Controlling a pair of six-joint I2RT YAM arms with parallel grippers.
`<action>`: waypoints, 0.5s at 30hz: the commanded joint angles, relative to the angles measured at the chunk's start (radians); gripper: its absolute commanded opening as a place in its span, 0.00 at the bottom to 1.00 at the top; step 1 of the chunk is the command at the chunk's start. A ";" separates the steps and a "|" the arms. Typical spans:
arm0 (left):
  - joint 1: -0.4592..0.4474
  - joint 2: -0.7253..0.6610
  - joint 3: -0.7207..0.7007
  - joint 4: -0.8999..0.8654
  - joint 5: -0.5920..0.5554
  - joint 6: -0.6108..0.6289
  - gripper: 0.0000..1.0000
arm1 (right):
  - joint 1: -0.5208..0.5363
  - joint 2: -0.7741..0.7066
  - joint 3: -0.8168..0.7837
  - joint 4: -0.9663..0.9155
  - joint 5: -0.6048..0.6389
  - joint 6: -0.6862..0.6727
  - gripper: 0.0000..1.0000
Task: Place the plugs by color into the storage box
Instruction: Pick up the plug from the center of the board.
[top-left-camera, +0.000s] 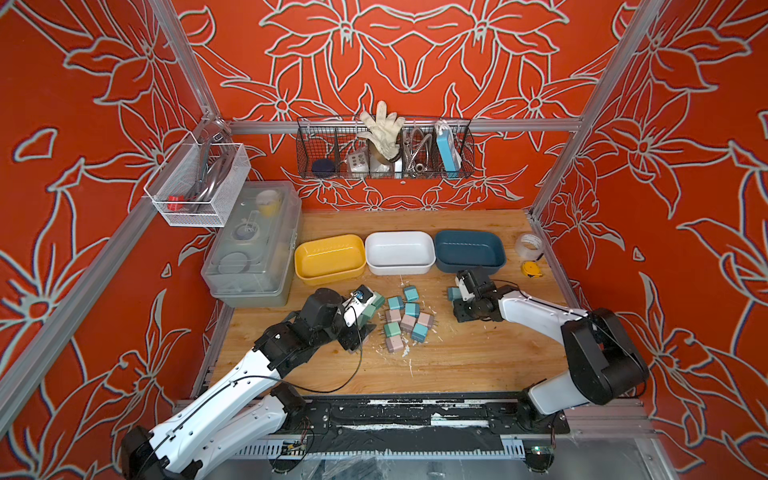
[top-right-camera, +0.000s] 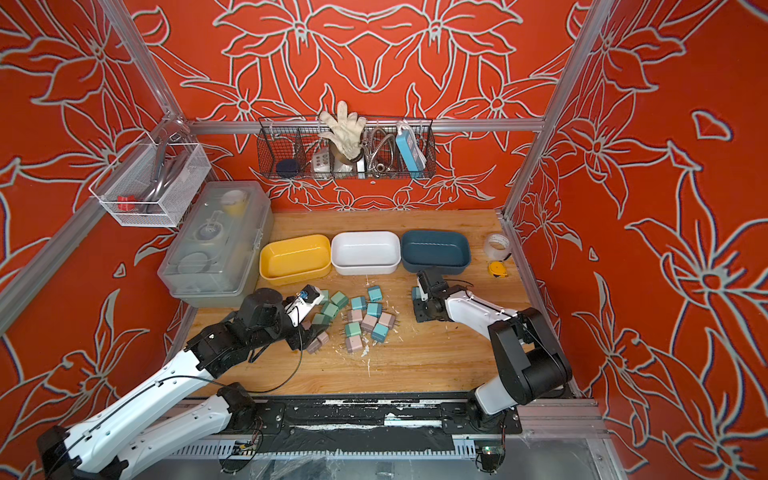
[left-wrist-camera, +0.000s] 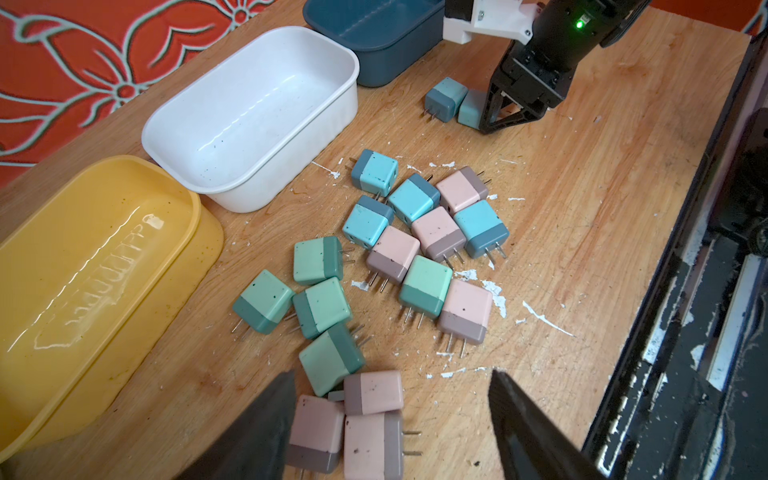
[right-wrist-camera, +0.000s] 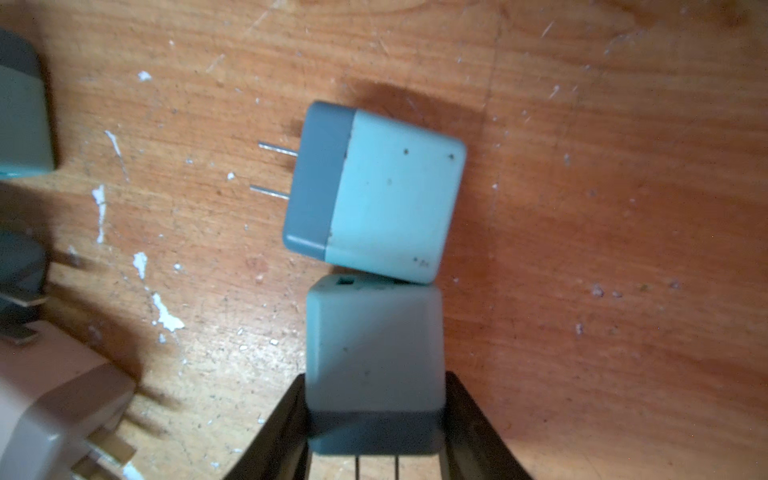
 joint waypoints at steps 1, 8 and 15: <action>-0.001 -0.007 -0.006 0.016 0.008 -0.002 0.73 | 0.004 -0.001 0.024 -0.022 -0.015 -0.003 0.40; 0.000 -0.002 -0.004 0.015 0.017 -0.004 0.72 | 0.004 0.003 0.036 -0.044 -0.037 -0.001 0.36; -0.001 -0.001 -0.006 0.016 0.018 -0.003 0.71 | 0.004 -0.051 0.044 -0.080 -0.038 0.002 0.34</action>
